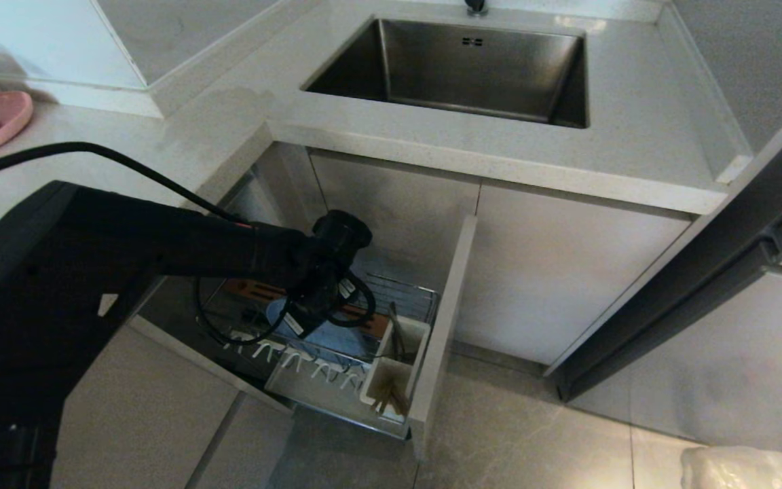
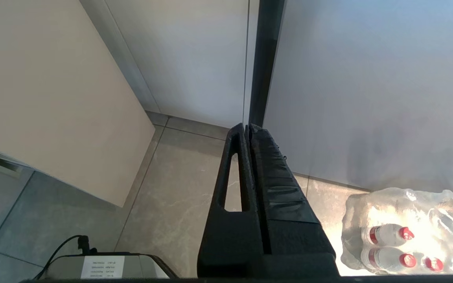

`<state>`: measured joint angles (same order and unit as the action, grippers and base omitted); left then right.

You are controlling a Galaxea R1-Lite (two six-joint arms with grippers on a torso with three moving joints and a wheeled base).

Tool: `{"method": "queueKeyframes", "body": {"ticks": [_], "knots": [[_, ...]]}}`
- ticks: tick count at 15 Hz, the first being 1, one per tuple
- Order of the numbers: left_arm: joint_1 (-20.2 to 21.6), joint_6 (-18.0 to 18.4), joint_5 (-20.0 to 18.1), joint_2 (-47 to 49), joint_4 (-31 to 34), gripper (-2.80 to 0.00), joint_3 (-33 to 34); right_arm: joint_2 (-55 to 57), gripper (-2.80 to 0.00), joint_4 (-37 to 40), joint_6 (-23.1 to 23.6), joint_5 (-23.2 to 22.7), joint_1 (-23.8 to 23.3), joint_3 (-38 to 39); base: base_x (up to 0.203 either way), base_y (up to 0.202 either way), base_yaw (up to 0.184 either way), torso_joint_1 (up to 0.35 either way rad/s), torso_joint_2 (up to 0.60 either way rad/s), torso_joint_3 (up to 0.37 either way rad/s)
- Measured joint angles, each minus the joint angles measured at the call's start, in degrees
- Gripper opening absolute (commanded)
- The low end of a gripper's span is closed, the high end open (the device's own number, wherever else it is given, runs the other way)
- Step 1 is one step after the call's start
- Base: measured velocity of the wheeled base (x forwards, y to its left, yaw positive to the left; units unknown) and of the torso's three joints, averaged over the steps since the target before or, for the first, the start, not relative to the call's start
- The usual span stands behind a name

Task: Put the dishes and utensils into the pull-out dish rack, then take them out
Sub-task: Take the plate out of the cupboard

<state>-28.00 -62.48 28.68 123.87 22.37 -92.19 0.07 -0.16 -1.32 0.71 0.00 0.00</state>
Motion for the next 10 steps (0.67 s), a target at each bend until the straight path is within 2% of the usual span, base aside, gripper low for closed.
{"method": "queueKeyframes", "body": {"ticks": [10], "knots": [[-1.17, 0.46, 0.11, -5.8, 0.9, -2.8, 0.87, -0.02, -2.8, 0.0, 0.0, 0.0, 0.0, 0.0, 0.0, 0.0, 0.0, 0.0, 0.0, 0.0]]}}
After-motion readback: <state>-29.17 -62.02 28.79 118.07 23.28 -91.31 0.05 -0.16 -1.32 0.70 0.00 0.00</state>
